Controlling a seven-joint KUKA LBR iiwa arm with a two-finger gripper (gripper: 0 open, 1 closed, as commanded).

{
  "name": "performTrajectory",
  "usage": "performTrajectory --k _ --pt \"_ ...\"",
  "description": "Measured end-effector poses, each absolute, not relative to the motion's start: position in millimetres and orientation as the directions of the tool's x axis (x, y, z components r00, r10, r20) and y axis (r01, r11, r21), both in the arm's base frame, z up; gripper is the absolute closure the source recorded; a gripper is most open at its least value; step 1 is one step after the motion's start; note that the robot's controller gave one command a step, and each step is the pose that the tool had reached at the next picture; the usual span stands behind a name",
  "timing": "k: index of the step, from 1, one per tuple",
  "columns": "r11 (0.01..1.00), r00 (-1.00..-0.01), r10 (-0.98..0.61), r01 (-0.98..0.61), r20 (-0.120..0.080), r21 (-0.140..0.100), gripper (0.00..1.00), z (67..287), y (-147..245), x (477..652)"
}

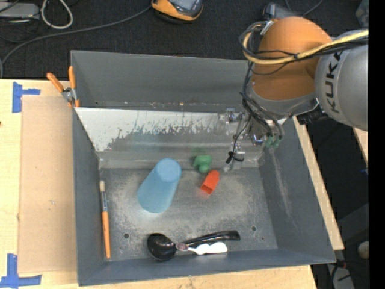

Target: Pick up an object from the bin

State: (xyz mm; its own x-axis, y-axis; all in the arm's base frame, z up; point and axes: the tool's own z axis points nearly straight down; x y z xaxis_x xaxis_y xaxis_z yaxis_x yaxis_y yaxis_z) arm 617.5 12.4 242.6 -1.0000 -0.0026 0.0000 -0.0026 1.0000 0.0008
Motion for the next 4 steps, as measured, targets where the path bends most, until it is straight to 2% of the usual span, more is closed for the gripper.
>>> performTrajectory --k 1,2,3,4 --pt "0.980 -0.980 -0.198 -0.198 0.001 0.002 0.00 151 8 614.0" --pt "0.952 -0.952 -0.307 -0.307 0.003 0.002 0.00 101 8 613.4" --pt "0.783 -0.783 -0.623 -0.623 0.000 0.002 0.00 121 1 614.2" --pt "0.840 -0.840 -0.542 -0.542 0.000 0.005 0.00 70 -17 616.1"
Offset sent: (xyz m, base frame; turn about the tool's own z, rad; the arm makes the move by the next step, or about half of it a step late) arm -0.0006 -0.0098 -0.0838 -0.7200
